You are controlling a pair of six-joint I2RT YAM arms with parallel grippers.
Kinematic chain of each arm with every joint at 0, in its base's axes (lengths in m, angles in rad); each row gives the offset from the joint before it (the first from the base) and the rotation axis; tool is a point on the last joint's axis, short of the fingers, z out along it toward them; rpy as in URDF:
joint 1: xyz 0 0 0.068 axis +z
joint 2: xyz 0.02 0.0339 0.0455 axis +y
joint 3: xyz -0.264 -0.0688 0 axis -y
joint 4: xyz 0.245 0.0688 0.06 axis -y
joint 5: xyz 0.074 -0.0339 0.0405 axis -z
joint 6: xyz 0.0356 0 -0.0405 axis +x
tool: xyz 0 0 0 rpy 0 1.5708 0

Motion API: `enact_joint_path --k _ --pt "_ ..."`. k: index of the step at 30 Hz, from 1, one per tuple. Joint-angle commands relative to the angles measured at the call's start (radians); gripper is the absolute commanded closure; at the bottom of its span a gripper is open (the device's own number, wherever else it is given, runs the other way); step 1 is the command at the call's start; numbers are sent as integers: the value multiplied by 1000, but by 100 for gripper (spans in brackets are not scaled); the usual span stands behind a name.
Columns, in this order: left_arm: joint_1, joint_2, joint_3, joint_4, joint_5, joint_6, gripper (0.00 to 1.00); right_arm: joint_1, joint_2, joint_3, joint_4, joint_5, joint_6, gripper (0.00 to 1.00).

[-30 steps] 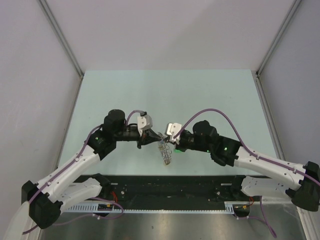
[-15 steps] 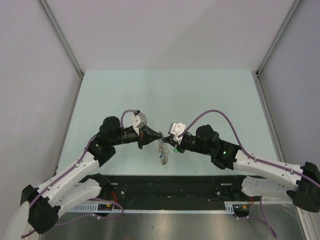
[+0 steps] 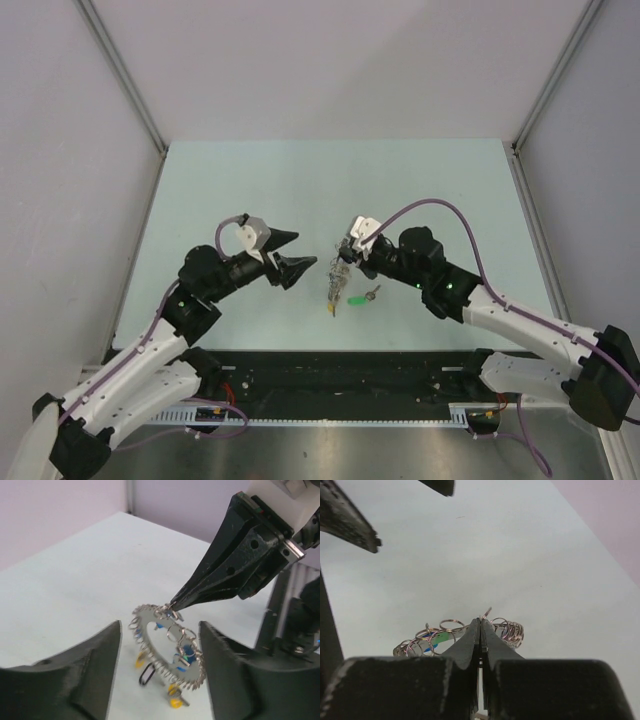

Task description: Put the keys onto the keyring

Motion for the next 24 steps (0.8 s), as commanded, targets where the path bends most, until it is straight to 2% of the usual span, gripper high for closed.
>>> enact_joint_path --k 1,5,9,14,19,24 --pt "16 -33 71 -76 -159 23 22 -60 53 140 43 15 -50 100" --pt "56 -45 104 -156 -293 31 11 -149 139 224 49 62 -49 100" --pt "79 -85 113 -211 -430 15 0 -247 230 277 141 87 -38 100" --pt "91 -137 75 -268 -549 -6 0 -393 319 292 187 58 -55 100" --pt "93 -202 9 -282 -620 -18 0 -480 348 289 54 64 -72 100" --pt "94 -233 -10 -288 -629 -34 0 -557 377 254 -100 74 58 100"
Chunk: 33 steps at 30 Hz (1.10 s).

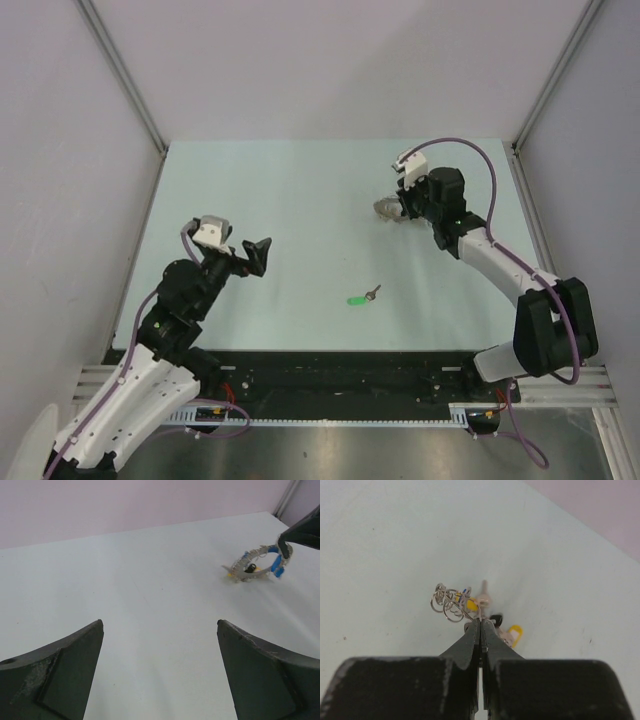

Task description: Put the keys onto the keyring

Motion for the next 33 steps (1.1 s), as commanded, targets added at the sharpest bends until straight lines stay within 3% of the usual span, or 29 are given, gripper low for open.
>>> enact_joint_path --k 1,8,15,18,19,21,22,25,30,33 --pt "8 -12 -9 -4 -64 -47 0 -43 13 -7 -89 16 142 100" --pt "8 -35 4 -65 -221 -90 0 -184 45 -163 -195 -16 408 99" --pt "8 -75 0 -120 -247 -106 0 -323 -1 -266 -221 -33 551 97" --pt "7 -104 -6 -140 -282 -106 0 -377 -71 -292 -208 -43 577 76" --pt "8 -122 -8 -143 -290 -110 0 -382 -122 -294 -212 -27 580 63" --pt "8 -144 -11 -152 -299 -110 0 -383 -177 -296 -224 -10 586 50" --pt "7 -165 -13 -151 -316 -108 0 -385 -206 -296 -237 4 591 37" --pt "8 -205 -17 -159 -345 -99 0 -389 -334 -296 -270 39 603 20" --pt "8 -300 -13 -205 -391 -91 0 -396 -599 -296 -327 98 618 1" --pt "7 -356 -22 -231 -403 -93 0 -397 -767 -296 -361 168 625 1"
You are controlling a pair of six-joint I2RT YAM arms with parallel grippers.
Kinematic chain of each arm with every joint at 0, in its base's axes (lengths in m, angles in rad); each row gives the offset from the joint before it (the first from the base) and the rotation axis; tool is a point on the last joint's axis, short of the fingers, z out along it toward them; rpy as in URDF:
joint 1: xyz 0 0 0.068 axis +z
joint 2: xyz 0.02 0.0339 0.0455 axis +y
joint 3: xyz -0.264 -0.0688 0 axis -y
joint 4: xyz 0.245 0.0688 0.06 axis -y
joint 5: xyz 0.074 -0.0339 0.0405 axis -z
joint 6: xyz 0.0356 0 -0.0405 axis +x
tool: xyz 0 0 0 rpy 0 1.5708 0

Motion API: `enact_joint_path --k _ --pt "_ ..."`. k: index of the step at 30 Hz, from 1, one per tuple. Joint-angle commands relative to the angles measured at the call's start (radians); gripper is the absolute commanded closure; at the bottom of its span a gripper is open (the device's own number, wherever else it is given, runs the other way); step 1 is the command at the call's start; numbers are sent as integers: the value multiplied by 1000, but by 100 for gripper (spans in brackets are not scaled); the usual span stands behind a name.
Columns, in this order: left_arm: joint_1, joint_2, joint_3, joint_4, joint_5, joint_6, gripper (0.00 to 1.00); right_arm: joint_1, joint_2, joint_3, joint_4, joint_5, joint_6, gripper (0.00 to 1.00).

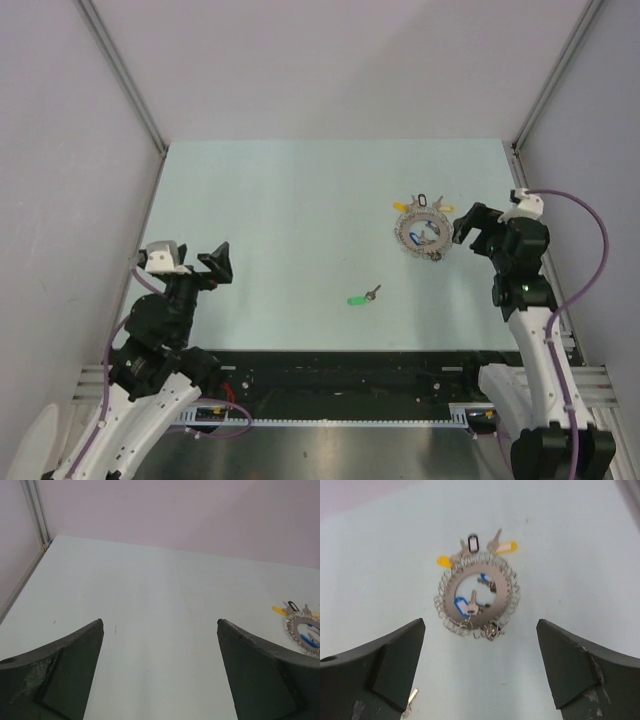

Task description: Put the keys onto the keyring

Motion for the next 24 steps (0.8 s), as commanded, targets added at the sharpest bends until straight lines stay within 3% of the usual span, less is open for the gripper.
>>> enact_joint_path --k 1,6,12,24 --pt "8 -70 -11 -34 -79 -25 0 -5 -214 10 -69 116 22 0" --pt "8 -135 -15 -25 -90 -37 0 -4 -473 12 -118 146 10 0" --pt "8 -158 -15 -22 -81 -32 0 7 -657 21 -184 137 -47 0" --pt "6 -213 -39 5 -73 -2 0 139 -731 4 -262 286 -133 0"
